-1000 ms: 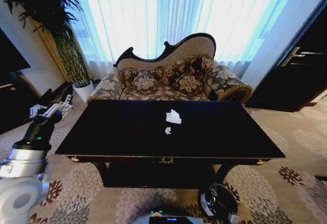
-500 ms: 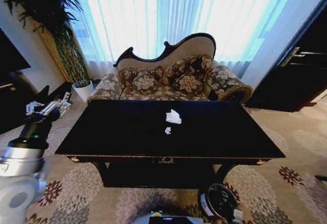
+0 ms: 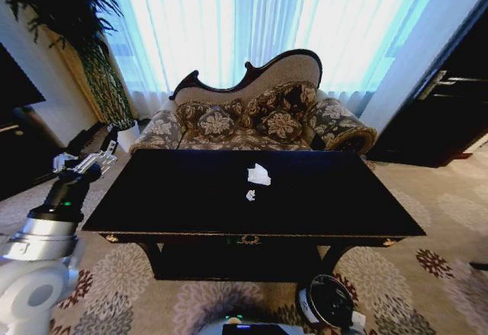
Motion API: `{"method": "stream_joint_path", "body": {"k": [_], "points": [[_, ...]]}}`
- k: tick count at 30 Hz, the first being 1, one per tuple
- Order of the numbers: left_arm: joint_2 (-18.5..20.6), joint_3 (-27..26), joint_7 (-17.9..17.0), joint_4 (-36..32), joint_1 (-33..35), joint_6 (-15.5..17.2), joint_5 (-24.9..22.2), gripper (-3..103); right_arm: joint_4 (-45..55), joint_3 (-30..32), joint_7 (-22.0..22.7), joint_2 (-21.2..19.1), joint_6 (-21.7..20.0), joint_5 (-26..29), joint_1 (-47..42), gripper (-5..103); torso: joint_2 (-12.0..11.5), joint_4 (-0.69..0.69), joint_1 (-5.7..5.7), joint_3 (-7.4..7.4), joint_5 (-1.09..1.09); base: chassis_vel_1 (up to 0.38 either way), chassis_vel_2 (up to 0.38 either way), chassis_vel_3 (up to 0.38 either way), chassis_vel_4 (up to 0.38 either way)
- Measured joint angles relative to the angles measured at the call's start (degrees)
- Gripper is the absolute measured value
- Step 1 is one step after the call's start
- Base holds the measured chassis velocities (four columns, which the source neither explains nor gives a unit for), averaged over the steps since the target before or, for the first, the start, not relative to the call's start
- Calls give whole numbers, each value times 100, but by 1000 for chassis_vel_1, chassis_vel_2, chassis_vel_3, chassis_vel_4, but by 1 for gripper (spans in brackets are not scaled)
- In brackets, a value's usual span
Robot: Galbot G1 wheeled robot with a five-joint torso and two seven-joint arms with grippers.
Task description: Move to the front of the table and place the trash on the table into the trash bin.
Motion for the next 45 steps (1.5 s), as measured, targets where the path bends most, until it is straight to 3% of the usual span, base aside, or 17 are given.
{"method": "stream_joint_path", "body": {"k": [6, 10, 12, 14, 16, 19, 20, 23, 25, 28, 29, 33, 45], "points": [[24, -98, 1, -1, 10, -2, -19, 100, 88, 5, -25, 0, -4, -38, -57, 43, 0, 0, 0, 0, 0, 0, 0, 0, 0], [13, -104, 2, 0, 21, -7, -35, 100, 269, 43, -129, 12, 32, -179, -217, 65, 0, 0, 0, 0, -1, 0, 0, 0, 0], [10, -104, 2, 0, 22, -9, -37, 100, 384, 56, -201, 25, 54, -231, -306, 71, 0, 0, 0, 0, 0, 0, 0, 0, 0], [4, -105, 2, 0, 21, -12, -42, 100, 801, 122, -510, 81, 67, -273, -572, 82, 0, 0, 0, 0, -1, 0, 0, 0, 0], [1, -105, 2, 0, 20, -13, -44, 100, 924, 140, -599, 98, 64, -271, -641, 82, 0, 0, 0, 0, 0, 0, 0, 0, 0], [-50, -99, 1, 0, 26, -10, -76, 100, 1814, 281, -1406, 228, 153, -245, -1161, 97, 0, 0, 0, -1, 0, 0, 0, 0, 0], [-50, -99, 1, 0, 26, -10, -76, 100, 1814, 281, -1406, 228, 153, -245, -1161, 97, 0, 0, 0, -1, 0, 0, 0, 0, 0], [-116, -55, -3, -1, 61, 7, -82, 100, 2417, 397, -2316, 228, 620, -377, -1723, 100, 0, 0, 0, -1, -1, 0, 0, 0, 0], [-119, -55, -4, 0, 66, 7, -82, 100, 2471, 399, -2451, 209, 716, -386, -1811, 100, 0, 0, 0, 0, 0, 0, 0, 0, 0], [-142, -191, -10, 0, 131, 12, -103, 100, 2697, 466, -3255, -71, 1278, -364, -2212, 100, 0, -2, 0, -1, -1, 0, 0, 0, 0], [-142, -191, -10, 0, 131, 12, -103, 100, 2697, 466, -3255, -71, 1278, -364, -2212, 100, 0, -2, 0, -1, -1, 0, 0, 0, 0], [-174, -327, -24, 0, 180, 16, -146, 100, 3448, 726, -3923, -359, 1399, 209, -2784, 100, 0, 0, 0, -1, 0, 0, 0, 0, 0], [-178, -268, -37, 0, 131, 37, -114, 100, 5409, 1550, -4855, -410, 1804, 1084, -3889, 100, 0, 0, 0, -1, -1, 0, 0, 0, 0]]}}
